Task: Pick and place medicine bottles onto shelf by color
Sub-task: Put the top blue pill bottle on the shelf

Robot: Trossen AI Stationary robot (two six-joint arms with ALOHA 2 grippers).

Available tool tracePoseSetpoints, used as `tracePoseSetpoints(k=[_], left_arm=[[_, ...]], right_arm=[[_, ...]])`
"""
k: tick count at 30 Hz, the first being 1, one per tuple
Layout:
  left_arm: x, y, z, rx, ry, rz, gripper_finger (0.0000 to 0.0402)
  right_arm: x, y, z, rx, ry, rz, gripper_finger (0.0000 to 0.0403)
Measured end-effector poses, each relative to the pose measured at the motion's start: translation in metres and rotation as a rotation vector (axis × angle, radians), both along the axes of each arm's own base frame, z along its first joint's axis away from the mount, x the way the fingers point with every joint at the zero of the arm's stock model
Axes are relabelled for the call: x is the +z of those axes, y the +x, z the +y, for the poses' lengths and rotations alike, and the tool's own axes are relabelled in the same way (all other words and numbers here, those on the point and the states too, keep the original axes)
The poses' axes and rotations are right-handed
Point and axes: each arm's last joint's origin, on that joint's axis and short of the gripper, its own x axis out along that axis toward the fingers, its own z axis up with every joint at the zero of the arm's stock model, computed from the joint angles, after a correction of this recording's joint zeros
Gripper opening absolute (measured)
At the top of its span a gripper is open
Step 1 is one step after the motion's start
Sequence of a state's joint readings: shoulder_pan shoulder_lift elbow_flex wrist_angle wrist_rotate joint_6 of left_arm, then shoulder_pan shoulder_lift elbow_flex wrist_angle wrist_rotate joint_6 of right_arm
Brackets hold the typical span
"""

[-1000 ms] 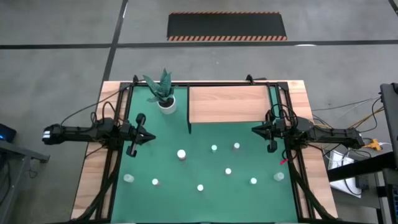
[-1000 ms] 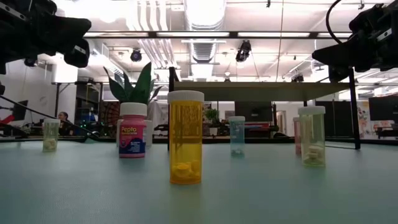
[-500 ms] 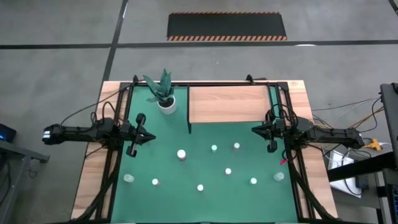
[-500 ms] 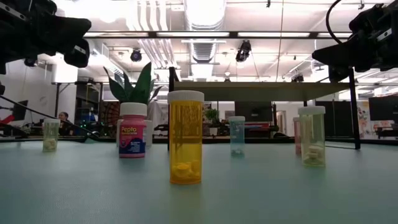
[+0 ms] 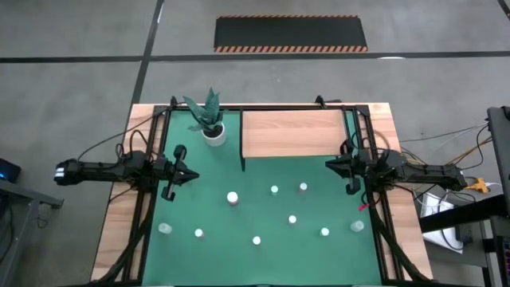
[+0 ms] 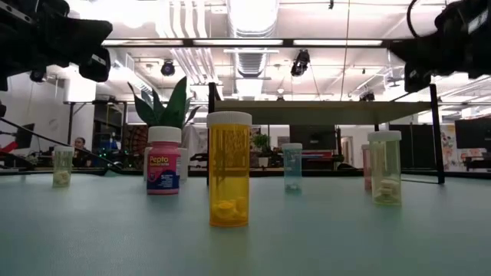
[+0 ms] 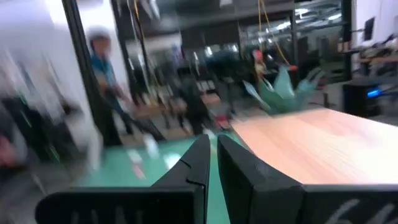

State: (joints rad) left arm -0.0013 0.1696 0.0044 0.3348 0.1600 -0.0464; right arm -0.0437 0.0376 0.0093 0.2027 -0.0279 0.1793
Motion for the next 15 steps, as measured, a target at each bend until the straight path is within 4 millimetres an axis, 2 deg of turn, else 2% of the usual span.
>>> tracePoseSetpoints(k=[5,9,15], left_arm=[[0.01,-0.002,0.0,0.001,0.0,-0.108,0.0],[0.023,-0.007,0.0,-0.011,-0.035,-0.246,0.0],[0.029,-0.01,0.0,-0.039,-0.112,-0.305,0.0]], right_arm=[[0.008,-0.002,0.0,0.029,0.135,-0.083,0.0022],[0.013,-0.003,0.0,0.034,0.154,-0.097,0.0022],[0.018,-0.004,0.0,0.028,0.139,-0.111,0.0022]])
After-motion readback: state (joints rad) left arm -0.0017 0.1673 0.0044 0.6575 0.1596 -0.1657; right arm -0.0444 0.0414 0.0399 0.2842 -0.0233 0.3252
